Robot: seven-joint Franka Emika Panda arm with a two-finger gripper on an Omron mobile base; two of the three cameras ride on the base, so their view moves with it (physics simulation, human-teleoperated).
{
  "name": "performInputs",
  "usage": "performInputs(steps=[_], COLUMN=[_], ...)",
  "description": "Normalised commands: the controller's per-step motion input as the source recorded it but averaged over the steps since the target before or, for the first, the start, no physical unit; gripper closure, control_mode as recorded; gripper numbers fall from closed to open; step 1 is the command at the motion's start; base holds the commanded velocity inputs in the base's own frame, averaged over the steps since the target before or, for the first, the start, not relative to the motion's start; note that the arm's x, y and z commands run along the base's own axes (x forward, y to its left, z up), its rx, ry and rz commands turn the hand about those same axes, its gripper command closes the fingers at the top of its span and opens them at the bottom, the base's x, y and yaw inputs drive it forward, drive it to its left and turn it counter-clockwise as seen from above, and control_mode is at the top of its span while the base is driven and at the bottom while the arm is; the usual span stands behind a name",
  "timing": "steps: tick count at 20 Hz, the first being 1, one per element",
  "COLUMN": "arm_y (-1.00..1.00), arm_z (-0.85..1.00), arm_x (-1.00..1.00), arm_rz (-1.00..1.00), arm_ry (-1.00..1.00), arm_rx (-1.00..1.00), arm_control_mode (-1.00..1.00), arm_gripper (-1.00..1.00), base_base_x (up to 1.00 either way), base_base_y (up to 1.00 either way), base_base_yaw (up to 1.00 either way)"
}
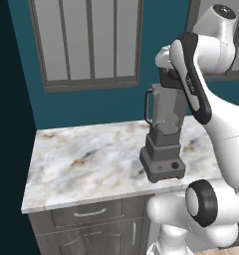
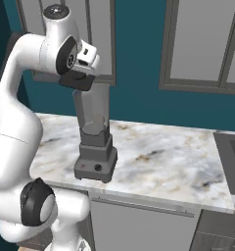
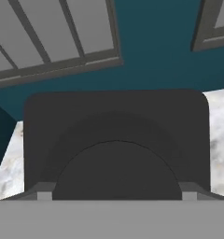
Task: Open the blender lid, put the tangerine in the blender, close the lid, and start the blender.
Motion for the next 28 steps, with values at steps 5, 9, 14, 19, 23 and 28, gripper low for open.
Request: performInputs(steps=[5, 9, 14, 19, 23, 28], arm_y=[-0.1, -0.04, -0.02, -0.04, -0.27, -0.29], arm_z=[-0.21, -0.35, -0.32, -0.06, 0.0, -0.02], arm_x=[0.43, 0.31, 0.04, 0.12, 0.09, -0.01], arm_rz=[0.12, 0.15, 0.07, 0.0, 0.0, 0.0], arm_ry=[0.15, 0.13, 0.12, 0.06, 0.04, 0.07], arm_rx=[0.0, 0.0, 0.0, -0.01, 0.0, -0.03], arm_control_mode=[-1.0, -1.0, -1.0, -1.0, -1.0, -1.0], arm_gripper=[1.0, 1.0, 1.0, 1.0, 1.0, 1.0], base_base_x=[0.0, 0.0, 0.0, 0.0, 0.0, 0.0], base_base_y=[0.0, 0.0, 0.0, 0.0, 0.0, 0.0], base_base_yaw=[0.0, 0.0, 0.0, 0.0, 0.0, 0.0])
